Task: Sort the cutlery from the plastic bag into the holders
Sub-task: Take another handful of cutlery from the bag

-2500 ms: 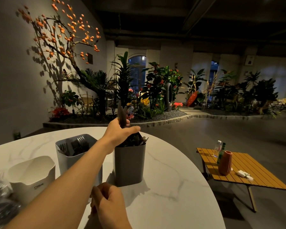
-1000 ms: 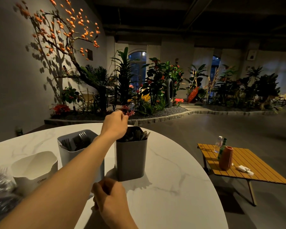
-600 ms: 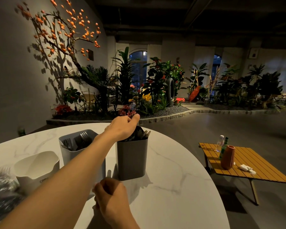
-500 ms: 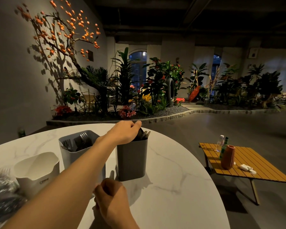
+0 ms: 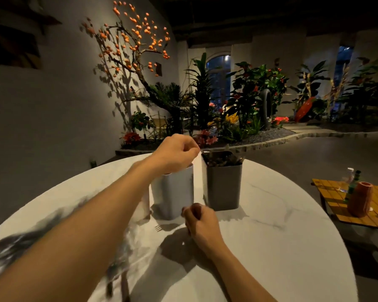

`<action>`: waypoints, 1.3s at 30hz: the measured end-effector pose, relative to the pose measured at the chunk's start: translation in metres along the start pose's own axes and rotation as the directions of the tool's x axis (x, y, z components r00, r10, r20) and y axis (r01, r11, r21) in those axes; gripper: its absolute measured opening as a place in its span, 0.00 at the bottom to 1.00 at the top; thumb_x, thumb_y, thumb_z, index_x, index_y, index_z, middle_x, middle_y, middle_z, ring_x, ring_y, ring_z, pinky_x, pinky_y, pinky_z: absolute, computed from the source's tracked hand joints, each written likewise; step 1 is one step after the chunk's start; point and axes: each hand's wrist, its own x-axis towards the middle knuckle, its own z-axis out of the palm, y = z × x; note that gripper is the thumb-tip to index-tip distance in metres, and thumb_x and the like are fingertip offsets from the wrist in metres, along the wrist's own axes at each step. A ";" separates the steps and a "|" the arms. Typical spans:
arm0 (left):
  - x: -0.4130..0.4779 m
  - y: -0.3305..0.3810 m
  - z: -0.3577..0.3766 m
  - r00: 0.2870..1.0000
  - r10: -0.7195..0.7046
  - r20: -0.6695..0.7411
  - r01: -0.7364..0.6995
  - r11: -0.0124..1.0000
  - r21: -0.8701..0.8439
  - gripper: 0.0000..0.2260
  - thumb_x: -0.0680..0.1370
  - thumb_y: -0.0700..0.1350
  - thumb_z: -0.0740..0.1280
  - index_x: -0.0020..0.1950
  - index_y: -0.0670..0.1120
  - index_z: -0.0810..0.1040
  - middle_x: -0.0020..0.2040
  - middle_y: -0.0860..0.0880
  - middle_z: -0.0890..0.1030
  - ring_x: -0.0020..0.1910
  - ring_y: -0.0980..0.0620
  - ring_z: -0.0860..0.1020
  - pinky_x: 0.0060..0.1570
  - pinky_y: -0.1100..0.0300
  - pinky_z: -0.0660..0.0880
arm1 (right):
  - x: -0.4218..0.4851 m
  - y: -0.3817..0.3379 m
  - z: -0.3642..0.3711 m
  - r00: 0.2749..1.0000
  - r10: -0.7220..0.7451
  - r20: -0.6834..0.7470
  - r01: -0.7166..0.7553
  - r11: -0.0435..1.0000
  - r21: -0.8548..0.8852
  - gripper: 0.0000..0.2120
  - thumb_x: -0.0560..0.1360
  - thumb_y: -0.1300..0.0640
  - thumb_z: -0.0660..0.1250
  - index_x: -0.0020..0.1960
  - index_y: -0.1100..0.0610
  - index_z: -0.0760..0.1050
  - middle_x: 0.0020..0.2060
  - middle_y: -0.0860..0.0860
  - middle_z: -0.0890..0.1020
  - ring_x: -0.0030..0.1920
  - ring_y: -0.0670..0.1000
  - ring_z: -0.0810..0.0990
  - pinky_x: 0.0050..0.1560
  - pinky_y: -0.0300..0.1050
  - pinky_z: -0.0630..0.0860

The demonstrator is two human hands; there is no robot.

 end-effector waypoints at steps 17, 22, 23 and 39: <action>-0.231 -0.101 -0.092 0.871 -0.435 0.227 0.255 0.796 0.548 0.34 0.65 0.64 0.79 0.68 0.62 0.72 0.68 0.51 0.69 0.69 0.46 0.66 0.69 0.42 0.68 | -0.095 -0.032 0.094 0.924 0.097 0.370 0.321 0.331 -0.887 0.21 0.72 0.36 0.71 0.50 0.53 0.77 0.45 0.51 0.81 0.45 0.52 0.79 0.44 0.47 0.79; -0.249 -0.129 -0.074 0.921 -0.355 0.163 0.201 0.788 0.582 0.21 0.71 0.65 0.73 0.62 0.62 0.75 0.66 0.52 0.74 0.66 0.45 0.70 0.65 0.39 0.71 | -0.101 -0.040 0.099 0.931 0.090 0.355 0.312 0.314 -0.897 0.09 0.74 0.48 0.69 0.50 0.53 0.77 0.46 0.52 0.81 0.46 0.54 0.80 0.46 0.49 0.81; -0.250 -0.131 -0.073 0.942 -0.309 0.132 0.182 0.800 0.572 0.12 0.76 0.61 0.71 0.56 0.59 0.79 0.61 0.53 0.78 0.61 0.47 0.74 0.61 0.42 0.74 | -0.100 -0.043 0.099 0.931 0.087 0.355 0.311 0.324 -0.894 0.08 0.74 0.49 0.69 0.49 0.53 0.77 0.45 0.52 0.81 0.45 0.54 0.80 0.46 0.49 0.80; -0.221 -0.138 -0.098 0.933 -0.195 -0.302 0.283 0.917 0.281 0.13 0.81 0.37 0.60 0.57 0.54 0.67 0.47 0.50 0.77 0.39 0.48 0.75 0.36 0.50 0.75 | -0.060 -0.073 0.146 0.902 -0.014 0.432 0.380 0.500 -0.778 0.14 0.78 0.62 0.62 0.63 0.56 0.74 0.55 0.55 0.81 0.52 0.55 0.80 0.55 0.52 0.82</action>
